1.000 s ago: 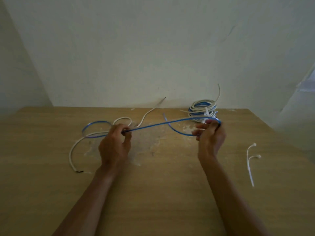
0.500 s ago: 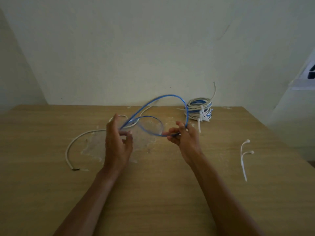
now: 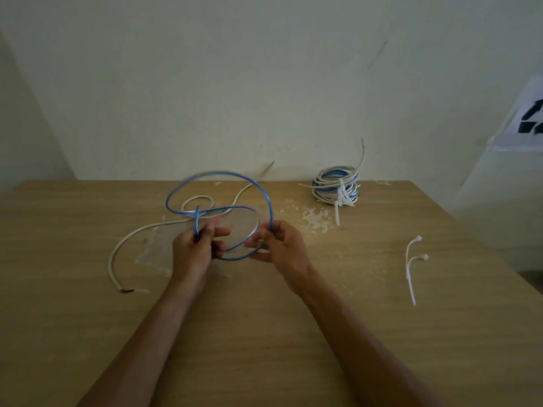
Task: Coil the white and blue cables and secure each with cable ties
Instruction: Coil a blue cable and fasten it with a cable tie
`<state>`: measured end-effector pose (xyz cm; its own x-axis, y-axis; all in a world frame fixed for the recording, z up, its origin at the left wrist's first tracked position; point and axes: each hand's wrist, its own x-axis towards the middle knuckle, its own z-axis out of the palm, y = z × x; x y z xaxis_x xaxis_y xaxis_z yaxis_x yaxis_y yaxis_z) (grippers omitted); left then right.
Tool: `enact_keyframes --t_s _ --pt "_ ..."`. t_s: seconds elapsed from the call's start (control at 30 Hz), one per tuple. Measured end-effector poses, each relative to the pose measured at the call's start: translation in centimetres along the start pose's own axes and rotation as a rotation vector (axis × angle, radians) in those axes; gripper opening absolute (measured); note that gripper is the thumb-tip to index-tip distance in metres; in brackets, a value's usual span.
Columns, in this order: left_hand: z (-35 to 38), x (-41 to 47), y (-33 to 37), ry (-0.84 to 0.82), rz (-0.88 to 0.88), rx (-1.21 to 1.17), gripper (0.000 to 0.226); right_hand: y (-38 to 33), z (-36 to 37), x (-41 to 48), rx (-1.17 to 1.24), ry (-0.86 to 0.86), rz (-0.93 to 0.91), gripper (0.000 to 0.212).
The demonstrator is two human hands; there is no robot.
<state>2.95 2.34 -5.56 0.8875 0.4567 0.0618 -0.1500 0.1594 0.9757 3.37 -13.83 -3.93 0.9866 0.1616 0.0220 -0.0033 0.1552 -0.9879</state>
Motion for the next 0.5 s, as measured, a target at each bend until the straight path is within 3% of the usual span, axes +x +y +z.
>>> enact_keyframes --t_s 0.13,0.2,0.27,0.37,0.43,0.5 --pt "0.1 -0.5 0.8 0.042 0.251 0.327 0.032 -1.2 -0.8 0.0 0.025 0.025 -0.107 0.047" --pt "-0.2 -0.1 0.8 0.051 0.227 0.442 0.030 -1.6 -1.4 0.5 0.116 0.106 -0.138 0.056" --pt "-0.5 0.6 0.9 0.043 0.110 0.314 0.030 -1.8 -2.5 1.0 0.240 0.230 -0.162 0.064" --pt "-0.6 1.4 1.6 0.016 -0.022 0.035 0.032 -1.9 -4.5 1.7 0.137 0.354 -0.274 0.052" --pt "-0.8 1.5 2.0 0.013 -0.056 -0.065 0.031 -1.9 -5.4 2.2 -0.122 0.362 -0.380 0.028" --pt "-1.2 1.8 1.9 0.004 -0.047 -0.178 0.034 -1.7 -5.9 2.4 -0.455 0.283 -0.440 0.025"
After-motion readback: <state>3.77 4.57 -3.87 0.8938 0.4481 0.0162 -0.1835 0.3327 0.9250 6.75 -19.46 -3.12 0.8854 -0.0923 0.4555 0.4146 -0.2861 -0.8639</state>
